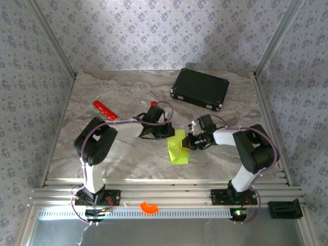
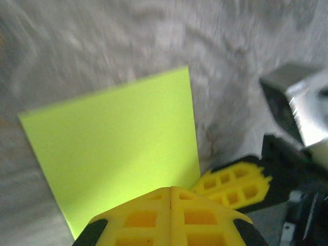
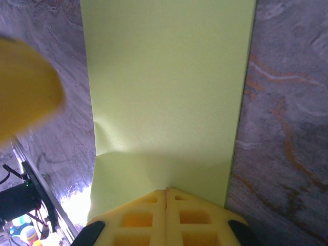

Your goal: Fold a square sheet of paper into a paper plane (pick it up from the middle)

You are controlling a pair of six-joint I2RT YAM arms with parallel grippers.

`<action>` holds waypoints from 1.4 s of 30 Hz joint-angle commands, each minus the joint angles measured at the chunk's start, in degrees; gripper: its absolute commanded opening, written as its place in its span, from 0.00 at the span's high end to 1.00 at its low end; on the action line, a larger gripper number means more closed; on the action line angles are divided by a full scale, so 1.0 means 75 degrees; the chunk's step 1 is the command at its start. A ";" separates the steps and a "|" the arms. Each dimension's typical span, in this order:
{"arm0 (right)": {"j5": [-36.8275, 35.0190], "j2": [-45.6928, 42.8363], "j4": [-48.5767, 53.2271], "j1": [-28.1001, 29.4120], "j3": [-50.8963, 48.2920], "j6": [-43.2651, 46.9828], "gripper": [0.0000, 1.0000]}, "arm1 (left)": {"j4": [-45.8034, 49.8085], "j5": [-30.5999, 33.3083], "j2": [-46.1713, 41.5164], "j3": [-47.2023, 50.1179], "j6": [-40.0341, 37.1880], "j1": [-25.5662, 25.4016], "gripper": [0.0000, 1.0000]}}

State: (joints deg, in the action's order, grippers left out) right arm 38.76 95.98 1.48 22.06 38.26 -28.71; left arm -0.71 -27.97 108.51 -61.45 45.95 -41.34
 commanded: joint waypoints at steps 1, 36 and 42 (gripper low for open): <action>-0.1606 0.0318 0.0936 -0.0043 -0.0423 0.0031 1.00 | -0.0246 -0.0200 0.0276 0.0248 0.0205 0.0028 1.00; -0.1700 0.0322 0.1006 -0.0030 -0.0402 -0.0016 1.00 | -0.0312 -0.0258 -0.0452 0.1699 0.0252 -0.0478 1.00; -0.1737 0.0297 0.0997 -0.0033 -0.0414 -0.0028 1.00 | -0.0205 -0.0198 -0.0904 0.1469 0.0215 -0.0485 1.00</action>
State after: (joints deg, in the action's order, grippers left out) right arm 38.28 95.74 1.34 22.17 38.11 -28.93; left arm -4.73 -30.48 104.77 -50.06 48.90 -45.06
